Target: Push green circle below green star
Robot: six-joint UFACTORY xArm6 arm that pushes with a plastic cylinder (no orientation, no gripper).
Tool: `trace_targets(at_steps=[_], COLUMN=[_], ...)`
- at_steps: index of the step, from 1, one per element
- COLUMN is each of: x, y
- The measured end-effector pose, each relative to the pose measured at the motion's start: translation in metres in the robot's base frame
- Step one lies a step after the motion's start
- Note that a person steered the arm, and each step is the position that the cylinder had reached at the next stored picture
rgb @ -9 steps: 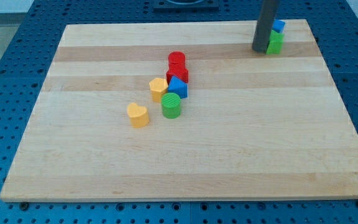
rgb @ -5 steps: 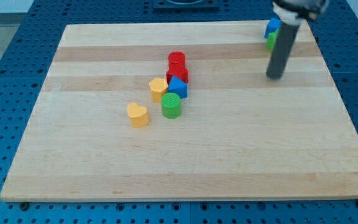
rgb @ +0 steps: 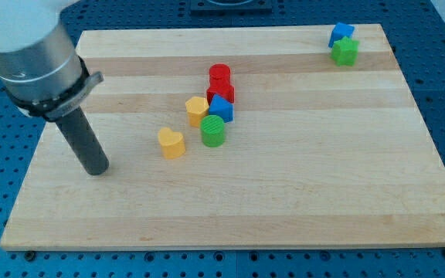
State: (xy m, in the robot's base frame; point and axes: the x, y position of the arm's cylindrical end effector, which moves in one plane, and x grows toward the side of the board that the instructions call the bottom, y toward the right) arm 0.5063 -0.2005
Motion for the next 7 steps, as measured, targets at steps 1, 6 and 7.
trace_targets(at_steps=[1,6,7], x=[-0.007,-0.07,-0.045], y=[0.023,0.174,0.172])
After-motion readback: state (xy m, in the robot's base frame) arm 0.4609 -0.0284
